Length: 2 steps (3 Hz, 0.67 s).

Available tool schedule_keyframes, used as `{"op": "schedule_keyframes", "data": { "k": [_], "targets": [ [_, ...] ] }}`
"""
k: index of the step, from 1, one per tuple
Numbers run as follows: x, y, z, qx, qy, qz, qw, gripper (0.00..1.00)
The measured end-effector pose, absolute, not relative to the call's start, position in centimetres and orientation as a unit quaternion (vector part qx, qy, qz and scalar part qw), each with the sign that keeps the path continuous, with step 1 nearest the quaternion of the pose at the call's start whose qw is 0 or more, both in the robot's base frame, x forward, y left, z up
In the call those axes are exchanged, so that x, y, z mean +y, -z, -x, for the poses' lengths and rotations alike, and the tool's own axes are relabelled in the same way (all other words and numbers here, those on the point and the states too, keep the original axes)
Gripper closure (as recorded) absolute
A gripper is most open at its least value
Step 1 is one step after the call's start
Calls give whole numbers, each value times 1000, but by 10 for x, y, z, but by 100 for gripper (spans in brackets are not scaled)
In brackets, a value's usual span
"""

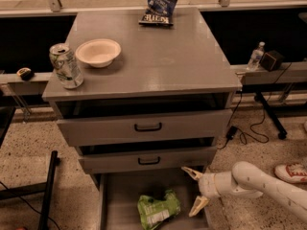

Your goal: Pick green rice chip bag from bottom drawer and place on counter

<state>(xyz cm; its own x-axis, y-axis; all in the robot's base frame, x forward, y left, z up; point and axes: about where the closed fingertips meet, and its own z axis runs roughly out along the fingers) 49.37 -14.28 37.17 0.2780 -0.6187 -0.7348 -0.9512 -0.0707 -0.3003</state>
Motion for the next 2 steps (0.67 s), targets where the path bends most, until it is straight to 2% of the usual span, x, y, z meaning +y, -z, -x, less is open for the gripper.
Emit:
{"op": "schedule_keyframes", "data": {
  "k": [1,2],
  "targets": [
    [-143,-372,-494,561,-215,699,387,0],
    [-131,-328,-494,558,-213,712,369,0]
  ]
}}
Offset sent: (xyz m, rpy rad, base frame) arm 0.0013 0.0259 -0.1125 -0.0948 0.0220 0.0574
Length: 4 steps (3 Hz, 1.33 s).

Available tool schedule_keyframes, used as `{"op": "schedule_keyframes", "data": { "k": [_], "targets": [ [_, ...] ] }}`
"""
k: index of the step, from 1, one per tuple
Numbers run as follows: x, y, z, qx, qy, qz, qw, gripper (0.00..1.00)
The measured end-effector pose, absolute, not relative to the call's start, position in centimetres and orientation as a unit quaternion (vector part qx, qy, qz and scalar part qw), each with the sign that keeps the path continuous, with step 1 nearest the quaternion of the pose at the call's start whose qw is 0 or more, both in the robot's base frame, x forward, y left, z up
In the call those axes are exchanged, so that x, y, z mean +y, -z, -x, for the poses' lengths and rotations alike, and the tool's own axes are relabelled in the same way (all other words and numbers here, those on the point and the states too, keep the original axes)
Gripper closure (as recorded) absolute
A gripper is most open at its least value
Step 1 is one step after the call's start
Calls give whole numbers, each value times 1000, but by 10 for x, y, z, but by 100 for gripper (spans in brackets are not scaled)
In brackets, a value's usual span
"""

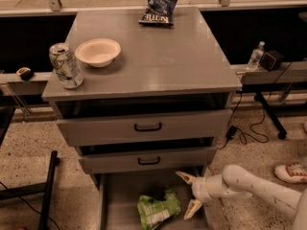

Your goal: Pick green rice chip bag from bottom drawer and place on counter

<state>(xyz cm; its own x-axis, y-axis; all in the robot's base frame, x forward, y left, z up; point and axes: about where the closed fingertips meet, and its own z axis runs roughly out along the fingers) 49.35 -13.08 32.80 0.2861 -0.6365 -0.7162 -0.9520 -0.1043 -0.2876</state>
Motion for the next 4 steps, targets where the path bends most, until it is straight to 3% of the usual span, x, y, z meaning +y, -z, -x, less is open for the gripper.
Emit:
{"op": "schedule_keyframes", "data": {
  "k": [2,4],
  "targets": [
    [-84,-237,-476,505,-223,769,324,0],
    [-71,-224,-481,524,-218,761,313,0]
  ]
}}
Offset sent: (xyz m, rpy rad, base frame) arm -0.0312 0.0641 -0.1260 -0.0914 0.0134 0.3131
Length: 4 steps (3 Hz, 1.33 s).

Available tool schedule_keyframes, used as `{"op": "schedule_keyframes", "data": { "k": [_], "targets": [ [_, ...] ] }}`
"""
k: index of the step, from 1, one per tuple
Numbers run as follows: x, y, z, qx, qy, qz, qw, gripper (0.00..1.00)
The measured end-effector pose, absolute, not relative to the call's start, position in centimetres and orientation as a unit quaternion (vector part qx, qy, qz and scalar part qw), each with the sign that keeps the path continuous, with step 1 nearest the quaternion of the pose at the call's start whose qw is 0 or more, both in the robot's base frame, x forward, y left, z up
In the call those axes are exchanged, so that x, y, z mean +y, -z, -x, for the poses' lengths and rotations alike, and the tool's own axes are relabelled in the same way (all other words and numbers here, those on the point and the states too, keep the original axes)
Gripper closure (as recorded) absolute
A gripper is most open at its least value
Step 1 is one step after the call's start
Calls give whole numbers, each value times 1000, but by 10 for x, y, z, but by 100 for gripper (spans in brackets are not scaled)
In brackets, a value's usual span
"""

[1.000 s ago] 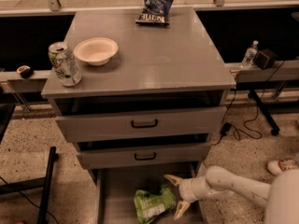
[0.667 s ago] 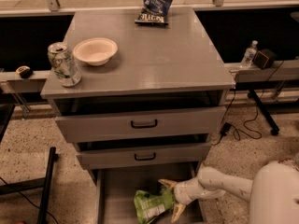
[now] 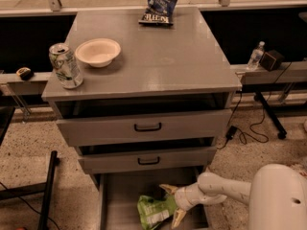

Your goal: Pick green rice chip bag from bottom drawer and place on counter

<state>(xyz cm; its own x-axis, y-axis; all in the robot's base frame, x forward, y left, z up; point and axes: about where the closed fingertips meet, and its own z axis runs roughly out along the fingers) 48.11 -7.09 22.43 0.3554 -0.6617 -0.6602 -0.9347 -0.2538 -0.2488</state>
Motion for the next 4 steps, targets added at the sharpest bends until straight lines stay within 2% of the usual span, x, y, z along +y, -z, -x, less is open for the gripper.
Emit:
{"op": "schedule_keyframes", "data": {
  "k": [1,2,4],
  "targets": [
    [-56,-205,-489,548,-213,751,301,2],
    [-53,-184,-493,562,-210,741,304,9],
    [-49,-154,-489,568,-232,734,293,6]
  ]
}}
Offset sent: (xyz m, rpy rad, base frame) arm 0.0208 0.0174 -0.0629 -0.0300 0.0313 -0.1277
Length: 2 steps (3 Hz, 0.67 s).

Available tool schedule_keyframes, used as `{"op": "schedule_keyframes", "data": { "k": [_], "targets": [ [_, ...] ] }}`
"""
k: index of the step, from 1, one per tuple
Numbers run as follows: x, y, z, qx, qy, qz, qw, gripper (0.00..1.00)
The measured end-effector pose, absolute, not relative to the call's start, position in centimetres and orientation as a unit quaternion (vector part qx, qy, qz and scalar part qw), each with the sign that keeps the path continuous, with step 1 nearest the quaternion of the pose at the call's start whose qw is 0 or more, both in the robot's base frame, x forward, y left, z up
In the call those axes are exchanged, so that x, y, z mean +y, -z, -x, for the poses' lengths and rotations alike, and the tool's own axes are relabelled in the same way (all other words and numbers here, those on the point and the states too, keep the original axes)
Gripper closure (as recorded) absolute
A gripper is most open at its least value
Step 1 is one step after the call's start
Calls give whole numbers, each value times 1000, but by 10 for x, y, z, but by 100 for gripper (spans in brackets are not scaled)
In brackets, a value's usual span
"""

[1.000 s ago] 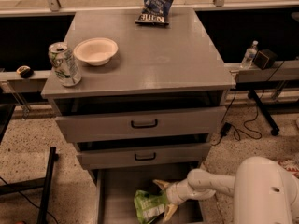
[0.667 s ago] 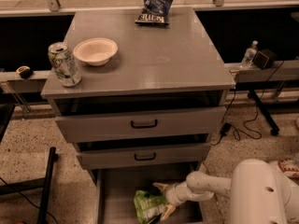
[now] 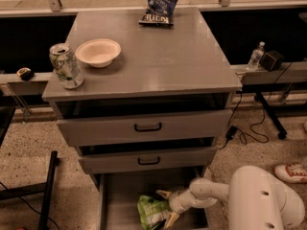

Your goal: Pick green rice chip bag from bottom drawer and place on counter

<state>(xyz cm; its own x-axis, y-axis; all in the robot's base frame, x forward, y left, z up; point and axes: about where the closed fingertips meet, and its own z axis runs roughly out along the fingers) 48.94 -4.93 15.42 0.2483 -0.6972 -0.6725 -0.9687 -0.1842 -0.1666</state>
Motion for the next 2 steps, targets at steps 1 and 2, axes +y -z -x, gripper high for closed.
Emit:
{"op": "schedule_keyframes", "data": {
  "k": [1,2],
  "targets": [
    [-44,-147,-489,565,-238,737,286,18],
    [-38,-140,-488,562,-244,738,284,45]
  ]
}}
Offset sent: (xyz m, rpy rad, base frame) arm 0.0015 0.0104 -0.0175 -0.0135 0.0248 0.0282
